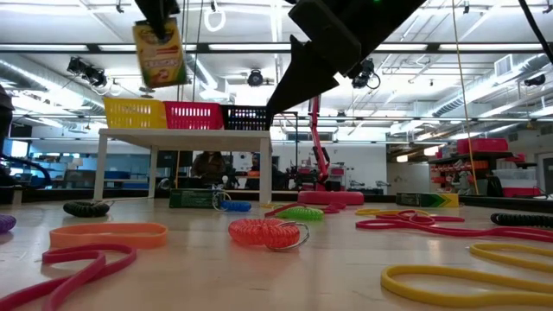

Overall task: Pick & Place Office Desk Supplies
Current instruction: Put the crayon box into the red bin on the shelf

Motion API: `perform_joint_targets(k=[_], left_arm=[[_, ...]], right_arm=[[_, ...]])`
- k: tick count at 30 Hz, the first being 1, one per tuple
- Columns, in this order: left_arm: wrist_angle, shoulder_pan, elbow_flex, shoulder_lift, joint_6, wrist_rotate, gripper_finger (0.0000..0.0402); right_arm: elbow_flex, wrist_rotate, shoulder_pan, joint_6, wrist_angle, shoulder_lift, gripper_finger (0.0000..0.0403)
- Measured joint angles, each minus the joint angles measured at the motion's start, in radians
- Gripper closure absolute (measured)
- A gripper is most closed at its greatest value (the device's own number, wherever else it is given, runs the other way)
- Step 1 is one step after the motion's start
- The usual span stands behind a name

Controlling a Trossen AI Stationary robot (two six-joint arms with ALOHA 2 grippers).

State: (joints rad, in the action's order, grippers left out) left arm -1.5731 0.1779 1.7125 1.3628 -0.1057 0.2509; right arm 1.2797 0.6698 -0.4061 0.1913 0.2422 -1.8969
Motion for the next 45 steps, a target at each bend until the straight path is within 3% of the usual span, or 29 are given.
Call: perform_joint_targets(k=[10,17,22,35,45], left_arm=[[0.002,0.297,0.247,0.184,-0.302,-0.002,0.0311],[0.002,0.396,0.289,0.340,-0.484,0.038,0.0311],[0.043,0.448,0.289,0.398,-0.535,0.072,0.0311],[0.102,0.493,0.290,0.419,-0.605,-0.071,0.0311],[0.092,0.516,0.289,0.450,-0.590,-0.069,0.0311]], right_arm=[[0.000,-0.010,0.000,-0.009,-0.004,0.000,0.0359],[0.000,-0.016,0.000,-0.008,0.000,0.000,0.0359],[0.000,-0.044,0.000,-0.008,-0.002,0.000,0.0359],[0.000,-0.054,0.000,-0.013,-0.007,0.000,0.0359],[0.000,-0.054,0.000,-0.014,-0.007,0.000,0.0359]])
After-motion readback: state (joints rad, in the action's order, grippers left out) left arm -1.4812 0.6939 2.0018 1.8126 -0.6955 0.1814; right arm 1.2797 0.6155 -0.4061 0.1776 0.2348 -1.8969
